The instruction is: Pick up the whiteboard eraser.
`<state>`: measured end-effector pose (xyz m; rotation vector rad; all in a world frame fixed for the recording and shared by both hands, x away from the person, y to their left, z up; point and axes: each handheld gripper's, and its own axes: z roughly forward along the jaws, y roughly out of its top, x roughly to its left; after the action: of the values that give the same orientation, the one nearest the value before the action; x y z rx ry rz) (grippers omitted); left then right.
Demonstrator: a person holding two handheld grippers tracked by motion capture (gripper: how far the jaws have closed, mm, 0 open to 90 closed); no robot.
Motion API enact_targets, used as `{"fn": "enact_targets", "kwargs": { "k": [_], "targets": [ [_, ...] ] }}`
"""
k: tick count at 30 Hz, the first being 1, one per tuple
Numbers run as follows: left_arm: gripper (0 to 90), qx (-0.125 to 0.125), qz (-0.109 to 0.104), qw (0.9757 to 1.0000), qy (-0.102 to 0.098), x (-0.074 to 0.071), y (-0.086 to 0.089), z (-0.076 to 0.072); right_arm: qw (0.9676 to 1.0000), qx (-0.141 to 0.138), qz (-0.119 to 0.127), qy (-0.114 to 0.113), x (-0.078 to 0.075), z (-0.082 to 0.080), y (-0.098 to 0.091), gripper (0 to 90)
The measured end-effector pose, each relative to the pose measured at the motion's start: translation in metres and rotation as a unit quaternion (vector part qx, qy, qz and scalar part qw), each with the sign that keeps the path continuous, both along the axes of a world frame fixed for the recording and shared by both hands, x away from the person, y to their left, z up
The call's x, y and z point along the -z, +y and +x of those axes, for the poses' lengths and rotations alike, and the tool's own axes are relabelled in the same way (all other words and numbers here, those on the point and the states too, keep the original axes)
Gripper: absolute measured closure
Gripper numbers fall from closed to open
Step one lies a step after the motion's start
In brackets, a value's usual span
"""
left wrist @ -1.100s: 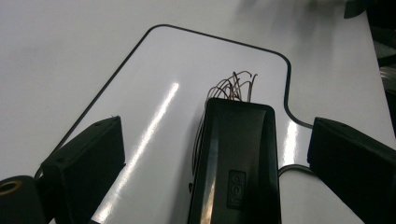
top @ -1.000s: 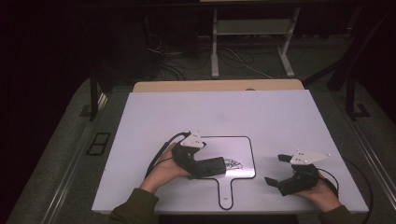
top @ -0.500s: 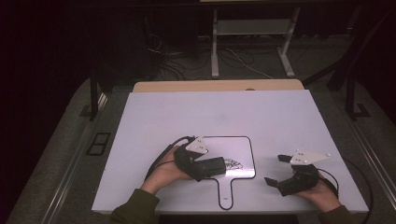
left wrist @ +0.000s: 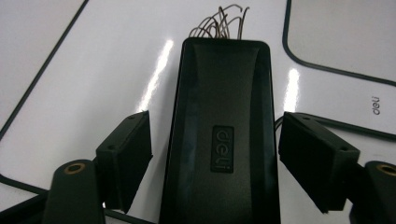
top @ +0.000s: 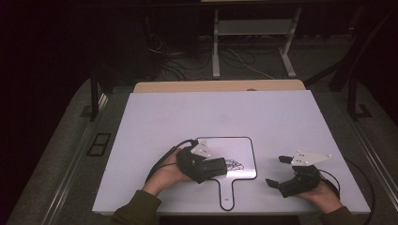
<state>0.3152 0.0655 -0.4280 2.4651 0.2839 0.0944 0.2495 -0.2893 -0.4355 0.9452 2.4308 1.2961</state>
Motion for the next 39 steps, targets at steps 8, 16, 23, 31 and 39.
{"fn": "enact_targets", "kwargs": {
  "k": [8, 16, 23, 31, 39],
  "targets": [
    [31.1, -0.002, 0.006, 1.0, 0.004, 0.0015, -0.0012, -0.0012, 1.0, 0.0, 0.0, 0.001, 0.0, -0.0002, 0.0003, 0.0],
    [34.9, -0.001, 0.01, 0.9999, 0.008, 0.0023, -0.001, -0.0003, 1.0, -0.002, -0.002, 0.001, 0.0005, 0.0, 0.0006, 0.0],
    [37.5, 0.003, 0.012, 0.9999, 0.011, 0.0027, -0.0012, 0.0004, 1.0, -0.003, -0.002, 0.002, 0.0005, -0.0001, 0.0008, 0.0],
    [38.6, 0.003, 0.006, 0.9997, 0.022, 0.0026, -0.0001, 0.0021, 1.0, -0.003, -0.003, 0.001, 0.0006, -0.0003, 0.0008, 0.0],
    [38.9, -0.005, 0.006, 0.9994, 0.034, 0.0017, 0.0005, 0.0037, 1.0, -0.003, -0.003, 0.001, 0.0006, -0.0004, 0.0007, 0.0]
  ]
}}
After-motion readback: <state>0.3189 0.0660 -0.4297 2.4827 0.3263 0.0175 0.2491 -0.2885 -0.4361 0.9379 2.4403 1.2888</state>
